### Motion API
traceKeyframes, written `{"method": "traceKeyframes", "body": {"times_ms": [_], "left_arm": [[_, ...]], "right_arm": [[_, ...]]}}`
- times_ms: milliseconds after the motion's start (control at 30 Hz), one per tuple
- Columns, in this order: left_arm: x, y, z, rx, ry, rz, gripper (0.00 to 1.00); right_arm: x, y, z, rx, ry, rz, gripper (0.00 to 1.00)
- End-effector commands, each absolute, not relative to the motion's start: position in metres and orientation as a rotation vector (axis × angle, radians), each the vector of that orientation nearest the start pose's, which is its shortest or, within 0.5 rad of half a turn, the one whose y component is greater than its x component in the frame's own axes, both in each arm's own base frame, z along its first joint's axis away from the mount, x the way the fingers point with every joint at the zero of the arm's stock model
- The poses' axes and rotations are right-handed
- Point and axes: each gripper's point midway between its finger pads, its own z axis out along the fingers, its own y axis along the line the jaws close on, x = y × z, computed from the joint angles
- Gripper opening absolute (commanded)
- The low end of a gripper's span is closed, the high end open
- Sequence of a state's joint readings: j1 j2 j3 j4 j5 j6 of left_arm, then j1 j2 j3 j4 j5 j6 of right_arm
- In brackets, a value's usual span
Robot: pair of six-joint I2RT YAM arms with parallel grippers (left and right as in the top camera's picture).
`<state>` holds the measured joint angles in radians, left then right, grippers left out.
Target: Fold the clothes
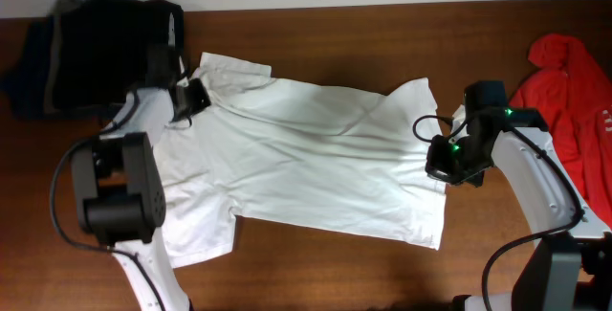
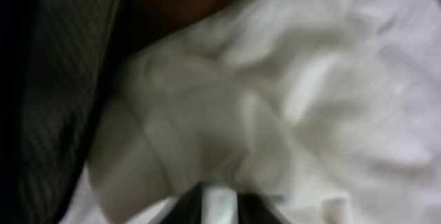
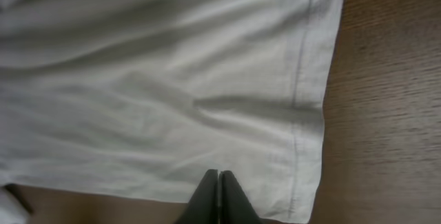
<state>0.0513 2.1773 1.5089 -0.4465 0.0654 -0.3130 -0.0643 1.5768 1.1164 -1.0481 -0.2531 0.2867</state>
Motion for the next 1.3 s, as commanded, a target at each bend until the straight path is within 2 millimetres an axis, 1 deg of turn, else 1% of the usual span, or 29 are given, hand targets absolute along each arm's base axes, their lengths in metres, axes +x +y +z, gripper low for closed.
{"method": "traceKeyframes", "body": {"times_ms": [0,33,67,100,200,233,300,367,433,467,533,567,600,633,667,700,733,767,800,833,900,933,967,1000,1033,1133,1200,1233,1267], "left_arm": [[0.518,0.029,0.012,-0.396,2.748,0.009,0.39],[0.522,0.030,0.033,-0.398,2.751,0.020,0.53],[0.522,0.030,0.055,-0.400,2.766,0.022,0.65],[0.516,0.030,0.081,-0.404,2.799,0.026,0.75],[0.494,0.033,0.138,-0.414,2.855,0.068,0.77],[0.488,0.034,0.152,-0.416,2.865,0.077,0.78],[0.464,0.033,0.189,-0.432,2.894,0.080,0.81],[0.444,0.032,0.218,-0.430,2.894,0.080,0.84],[0.434,0.034,0.253,-0.454,2.805,0.078,0.86],[0.423,0.035,0.272,-0.452,2.766,0.070,0.95],[0.398,0.033,0.285,-0.452,2.765,0.070,0.95],[0.375,0.032,0.283,-0.456,2.798,0.076,0.95],[0.351,0.031,0.280,-0.474,2.831,0.081,0.99],[0.327,0.030,0.269,-0.482,2.882,0.093,0.99],[0.305,0.030,0.252,-0.490,2.939,0.104,0.99],[0.286,0.034,0.223,-0.513,2.991,0.129,0.99],[0.280,0.040,0.203,-0.554,3.021,0.138,0.99],[0.279,0.047,0.188,-0.591,3.034,0.142,0.99],[0.278,0.058,0.170,-0.655,3.040,0.146,0.99],[0.275,0.078,0.147,-0.767,3.027,0.148,0.99],[0.260,0.111,0.115,-0.962,2.996,0.146,0.99],[0.254,0.120,0.099,-1.034,2.976,0.120,0.98],[0.251,0.119,0.086,-1.045,2.974,0.084,0.94],[0.247,0.111,0.068,-1.019,2.997,0.035,0.93],[0.245,0.098,0.053,-1.021,3.001,-0.064,0.91],[0.237,0.087,0.021,-1.017,2.991,-0.130,0.89],[0.223,0.076,0.002,-1.007,3.019,-0.154,0.89],[0.209,0.069,-0.009,-1.000,3.058,-0.146,0.82],[0.201,0.066,-0.013,-1.009,3.077,-0.146,0.82]], "right_arm": [[0.283,0.028,0.082,0.536,3.051,0.409,0.51],[0.283,0.028,0.081,0.537,3.054,0.409,0.63],[0.282,0.028,0.078,0.560,3.063,0.408,0.87],[0.280,0.028,0.075,0.577,3.075,0.407,0.93],[0.277,0.024,0.077,0.585,3.083,0.378,0.94],[0.277,0.023,0.081,0.594,3.073,0.371,0.95],[0.274,0.023,0.098,0.584,3.034,0.369,0.98],[0.262,0.023,0.114,0.583,3.016,0.360,0.99],[0.254,0.023,0.123,0.580,3.007,0.361,0.99],[0.242,0.024,0.127,0.589,3.032,0.359,0.99],[0.227,0.025,0.129,0.606,3.077,0.354,0.99],[0.219,0.025,0.130,0.614,3.102,0.352,0.99],[0.211,0.026,0.129,0.619,3.116,0.350,0.99],[0.207,0.026,0.126,0.621,3.122,0.349,0.99],[0.203,0.027,0.118,0.626,3.131,0.350,0.99],[0.197,0.028,0.103,0.632,3.150,0.355,0.99],[0.193,0.029,0.097,0.638,3.162,0.368,0.99],[0.190,0.031,0.092,0.641,3.170,0.381,0.99],[0.187,0.032,0.086,0.646,3.179,0.392,0.99],[0.186,0.032,0.080,0.640,3.181,0.392,0.99],[0.190,0.032,0.072,0.630,3.157,0.394,0.99],[0.195,0.032,0.072,0.622,3.137,0.396,0.99],[0.202,0.032,0.072,0.611,3.110,0.399,0.99],[0.211,0.031,0.072,0.597,3.075,0.404,0.99],[0.216,0.031,0.072,0.589,3.055,0.409,0.99],[0.220,0.031,0.072,0.588,3.036,0.412,0.99],[0.220,0.031,0.072,0.587,3.037,0.413,0.99],[0.220,0.031,0.072,0.588,3.037,0.412,0.99],[0.220,0.031,0.072,0.588,3.036,0.413,0.99]]}}
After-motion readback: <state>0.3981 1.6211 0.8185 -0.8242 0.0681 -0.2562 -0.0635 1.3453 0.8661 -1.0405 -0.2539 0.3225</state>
